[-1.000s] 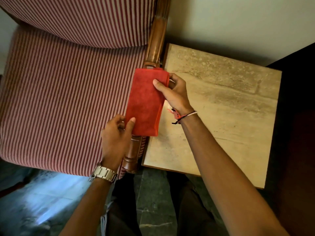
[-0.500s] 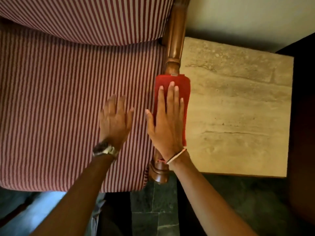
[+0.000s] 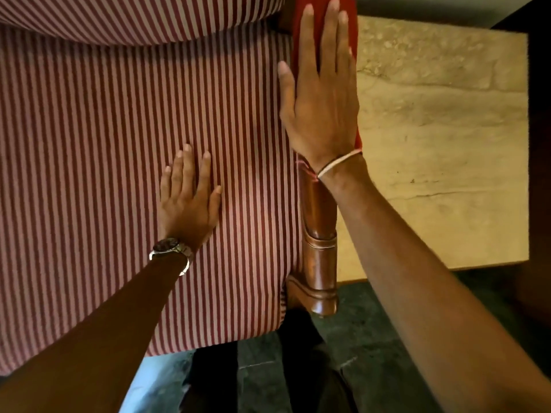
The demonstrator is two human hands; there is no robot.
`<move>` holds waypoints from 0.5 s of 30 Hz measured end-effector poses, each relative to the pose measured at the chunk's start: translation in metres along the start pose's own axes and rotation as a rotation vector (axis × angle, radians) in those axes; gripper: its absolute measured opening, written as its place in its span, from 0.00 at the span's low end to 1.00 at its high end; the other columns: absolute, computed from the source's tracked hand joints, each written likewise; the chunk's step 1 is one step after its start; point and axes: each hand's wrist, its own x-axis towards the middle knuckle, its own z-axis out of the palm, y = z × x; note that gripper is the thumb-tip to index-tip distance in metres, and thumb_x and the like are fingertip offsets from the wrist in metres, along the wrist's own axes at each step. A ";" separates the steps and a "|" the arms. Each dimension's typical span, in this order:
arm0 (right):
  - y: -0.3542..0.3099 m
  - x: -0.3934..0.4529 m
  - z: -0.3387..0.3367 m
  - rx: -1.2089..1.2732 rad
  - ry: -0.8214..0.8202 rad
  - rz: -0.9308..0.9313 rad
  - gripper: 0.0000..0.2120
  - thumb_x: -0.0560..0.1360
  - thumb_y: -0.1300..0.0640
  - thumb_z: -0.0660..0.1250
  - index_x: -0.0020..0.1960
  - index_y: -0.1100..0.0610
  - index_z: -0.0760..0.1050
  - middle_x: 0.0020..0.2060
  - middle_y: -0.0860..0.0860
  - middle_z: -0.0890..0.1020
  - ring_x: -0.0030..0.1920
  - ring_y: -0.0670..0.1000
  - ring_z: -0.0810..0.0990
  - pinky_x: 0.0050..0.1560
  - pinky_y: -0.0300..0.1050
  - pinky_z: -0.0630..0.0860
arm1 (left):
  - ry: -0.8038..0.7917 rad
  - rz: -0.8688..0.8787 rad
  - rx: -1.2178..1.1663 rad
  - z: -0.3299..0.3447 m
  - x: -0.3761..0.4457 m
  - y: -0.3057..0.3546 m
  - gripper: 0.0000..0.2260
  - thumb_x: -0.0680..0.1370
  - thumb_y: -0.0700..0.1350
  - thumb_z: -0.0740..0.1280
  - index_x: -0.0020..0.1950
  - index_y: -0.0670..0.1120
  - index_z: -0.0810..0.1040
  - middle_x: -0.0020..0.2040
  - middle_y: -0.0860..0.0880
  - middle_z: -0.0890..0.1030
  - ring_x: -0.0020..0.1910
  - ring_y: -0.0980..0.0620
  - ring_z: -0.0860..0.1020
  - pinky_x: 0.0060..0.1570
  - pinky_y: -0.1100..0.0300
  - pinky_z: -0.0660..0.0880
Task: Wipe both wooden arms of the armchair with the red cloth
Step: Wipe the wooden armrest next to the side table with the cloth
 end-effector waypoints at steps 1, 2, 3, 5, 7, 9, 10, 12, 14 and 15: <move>0.001 -0.016 0.000 0.026 0.004 -0.004 0.29 0.87 0.45 0.46 0.84 0.58 0.52 0.84 0.61 0.53 0.85 0.59 0.51 0.84 0.55 0.54 | 0.014 -0.003 0.000 0.002 -0.001 -0.001 0.28 0.85 0.56 0.50 0.83 0.44 0.56 0.82 0.36 0.59 0.81 0.38 0.60 0.78 0.42 0.58; 0.002 -0.040 -0.001 0.053 0.004 -0.004 0.28 0.87 0.47 0.47 0.84 0.58 0.53 0.84 0.61 0.53 0.85 0.59 0.51 0.84 0.56 0.55 | 0.022 -0.005 0.000 0.004 -0.001 -0.001 0.28 0.85 0.56 0.50 0.83 0.45 0.56 0.82 0.37 0.58 0.81 0.39 0.59 0.79 0.43 0.57; 0.002 -0.068 -0.004 0.065 -0.005 0.000 0.28 0.88 0.48 0.48 0.84 0.59 0.52 0.84 0.62 0.53 0.85 0.59 0.51 0.84 0.57 0.56 | 0.026 -0.004 0.000 0.004 -0.001 -0.001 0.28 0.85 0.56 0.50 0.83 0.45 0.55 0.82 0.37 0.58 0.81 0.39 0.59 0.79 0.43 0.57; 0.003 -0.128 -0.009 0.047 -0.065 0.008 0.28 0.88 0.50 0.51 0.84 0.58 0.50 0.84 0.61 0.51 0.85 0.59 0.49 0.84 0.58 0.55 | 0.040 0.005 0.003 0.005 -0.002 -0.002 0.28 0.85 0.56 0.51 0.83 0.45 0.55 0.82 0.37 0.58 0.82 0.39 0.58 0.79 0.43 0.56; 0.003 -0.163 -0.011 0.022 -0.108 0.015 0.29 0.87 0.53 0.54 0.84 0.57 0.49 0.84 0.60 0.50 0.85 0.58 0.48 0.84 0.58 0.54 | 0.050 0.004 -0.003 0.006 -0.002 -0.003 0.28 0.85 0.55 0.51 0.83 0.45 0.55 0.82 0.37 0.58 0.81 0.39 0.59 0.79 0.44 0.56; 0.004 -0.158 -0.009 0.012 -0.126 0.025 0.30 0.85 0.54 0.54 0.85 0.57 0.48 0.84 0.61 0.50 0.85 0.59 0.48 0.84 0.59 0.55 | 0.059 0.001 0.003 0.007 -0.003 -0.003 0.28 0.85 0.55 0.51 0.83 0.46 0.55 0.82 0.37 0.58 0.82 0.40 0.58 0.80 0.44 0.55; 0.004 -0.142 -0.008 0.015 -0.123 0.017 0.31 0.85 0.54 0.53 0.85 0.57 0.48 0.84 0.61 0.50 0.85 0.60 0.48 0.84 0.59 0.55 | 0.057 0.001 0.009 0.007 -0.004 -0.002 0.28 0.85 0.55 0.51 0.83 0.46 0.54 0.82 0.37 0.57 0.82 0.40 0.58 0.80 0.45 0.54; 0.003 -0.093 -0.005 0.040 -0.076 -0.023 0.30 0.85 0.53 0.53 0.84 0.57 0.48 0.84 0.62 0.50 0.85 0.61 0.48 0.84 0.60 0.55 | 0.057 0.001 0.022 0.007 -0.002 -0.003 0.28 0.85 0.55 0.50 0.83 0.46 0.53 0.82 0.37 0.57 0.82 0.40 0.58 0.79 0.45 0.54; 0.001 -0.042 -0.001 0.053 -0.039 -0.002 0.29 0.85 0.54 0.53 0.84 0.57 0.49 0.84 0.62 0.51 0.85 0.61 0.49 0.84 0.60 0.55 | 0.064 0.001 0.023 0.007 -0.002 -0.003 0.28 0.85 0.55 0.50 0.83 0.46 0.54 0.82 0.37 0.57 0.82 0.39 0.58 0.79 0.43 0.56; 0.000 -0.025 0.000 0.048 -0.015 0.017 0.29 0.85 0.55 0.53 0.84 0.57 0.50 0.84 0.62 0.52 0.85 0.61 0.50 0.83 0.59 0.56 | 0.065 0.001 0.019 0.007 -0.002 -0.003 0.27 0.85 0.55 0.50 0.83 0.45 0.54 0.82 0.37 0.57 0.82 0.39 0.58 0.79 0.43 0.57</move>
